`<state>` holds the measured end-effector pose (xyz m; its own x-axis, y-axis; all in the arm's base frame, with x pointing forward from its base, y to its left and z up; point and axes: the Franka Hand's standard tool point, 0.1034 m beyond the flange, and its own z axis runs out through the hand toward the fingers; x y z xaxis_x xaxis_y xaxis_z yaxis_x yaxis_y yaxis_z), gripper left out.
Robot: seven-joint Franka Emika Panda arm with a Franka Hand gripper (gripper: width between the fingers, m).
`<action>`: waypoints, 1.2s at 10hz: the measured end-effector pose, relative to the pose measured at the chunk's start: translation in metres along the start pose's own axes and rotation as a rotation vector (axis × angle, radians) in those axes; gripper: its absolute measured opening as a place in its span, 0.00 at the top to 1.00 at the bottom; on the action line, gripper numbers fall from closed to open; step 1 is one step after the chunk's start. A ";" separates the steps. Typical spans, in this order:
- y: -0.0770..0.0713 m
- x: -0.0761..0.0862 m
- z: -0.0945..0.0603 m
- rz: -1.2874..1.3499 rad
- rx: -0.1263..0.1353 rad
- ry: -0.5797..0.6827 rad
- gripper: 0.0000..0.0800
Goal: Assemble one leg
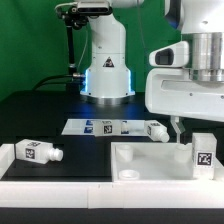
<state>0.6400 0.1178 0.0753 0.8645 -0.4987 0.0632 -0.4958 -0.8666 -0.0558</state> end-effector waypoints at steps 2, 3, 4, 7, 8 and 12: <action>0.000 0.001 0.003 -0.161 -0.003 0.000 0.19; 0.000 0.001 0.003 -0.143 -0.004 0.000 0.33; 0.001 0.001 0.004 -0.145 -0.006 0.001 0.50; 0.009 0.004 0.004 0.056 -0.021 0.003 0.63; 0.013 0.005 0.003 0.147 -0.039 0.009 0.63; 0.020 0.009 0.003 0.178 -0.056 0.018 0.63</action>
Offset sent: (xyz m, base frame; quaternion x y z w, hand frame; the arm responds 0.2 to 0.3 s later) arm 0.0000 0.0000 0.0000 0.0000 0.0000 0.0000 1.0000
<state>0.6378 0.0962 0.0716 0.7612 -0.6441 0.0751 -0.6452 -0.7639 -0.0126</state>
